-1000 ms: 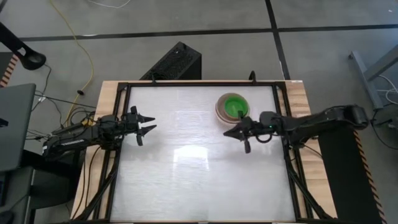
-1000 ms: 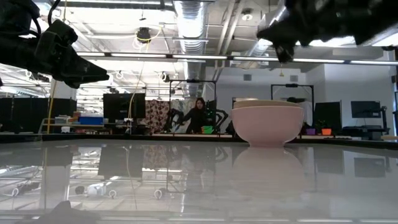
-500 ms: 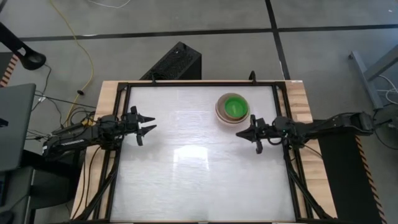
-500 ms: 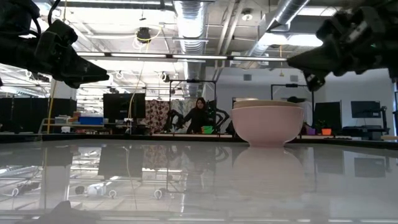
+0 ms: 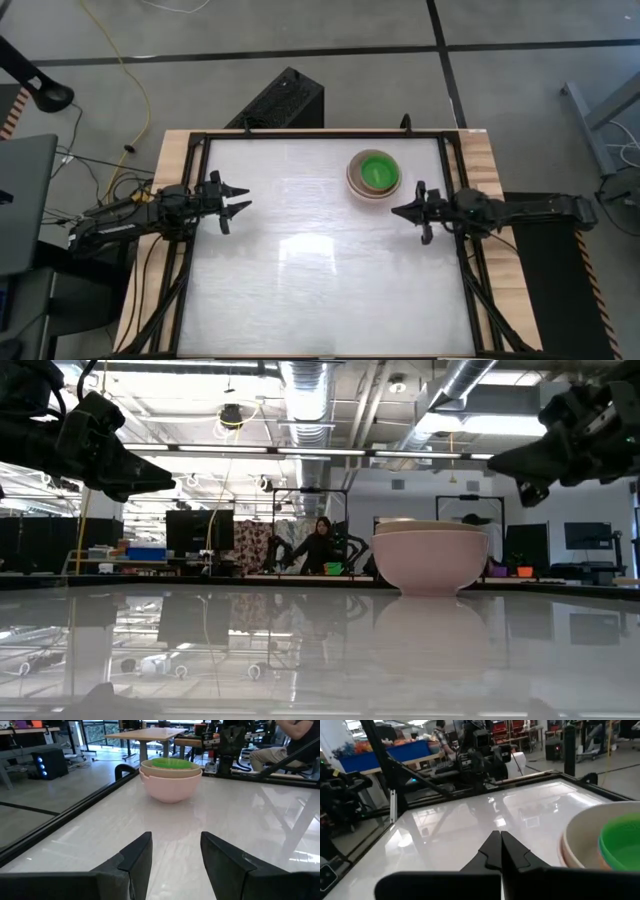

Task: Nest bowls inside each other
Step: Return to Home Position

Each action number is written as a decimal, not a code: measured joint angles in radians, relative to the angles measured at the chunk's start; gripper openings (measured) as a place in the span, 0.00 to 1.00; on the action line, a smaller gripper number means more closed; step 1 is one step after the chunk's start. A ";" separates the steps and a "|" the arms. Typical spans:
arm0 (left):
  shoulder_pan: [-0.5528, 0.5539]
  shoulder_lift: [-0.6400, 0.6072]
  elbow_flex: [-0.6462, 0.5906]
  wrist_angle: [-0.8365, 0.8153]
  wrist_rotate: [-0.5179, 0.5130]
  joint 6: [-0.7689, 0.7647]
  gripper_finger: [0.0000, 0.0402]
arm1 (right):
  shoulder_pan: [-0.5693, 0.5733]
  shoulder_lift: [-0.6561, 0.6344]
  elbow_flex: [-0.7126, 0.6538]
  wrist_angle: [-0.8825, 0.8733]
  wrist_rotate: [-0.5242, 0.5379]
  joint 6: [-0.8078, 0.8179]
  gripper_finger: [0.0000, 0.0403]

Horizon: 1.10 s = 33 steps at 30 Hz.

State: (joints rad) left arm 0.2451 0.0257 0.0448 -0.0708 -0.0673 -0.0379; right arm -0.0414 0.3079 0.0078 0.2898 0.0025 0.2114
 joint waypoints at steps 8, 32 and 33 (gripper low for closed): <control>0.000 0.000 0.000 0.000 0.000 0.000 0.39 | 0.000 -0.153 -0.001 -0.210 0.057 -0.054 0.02; 0.000 0.000 0.000 0.000 0.000 0.000 0.39 | 0.001 -0.178 -0.002 -0.256 0.049 -0.072 0.09; 0.000 0.000 0.000 0.000 0.000 0.000 0.39 | 0.001 -0.178 -0.002 -0.257 0.049 -0.072 0.09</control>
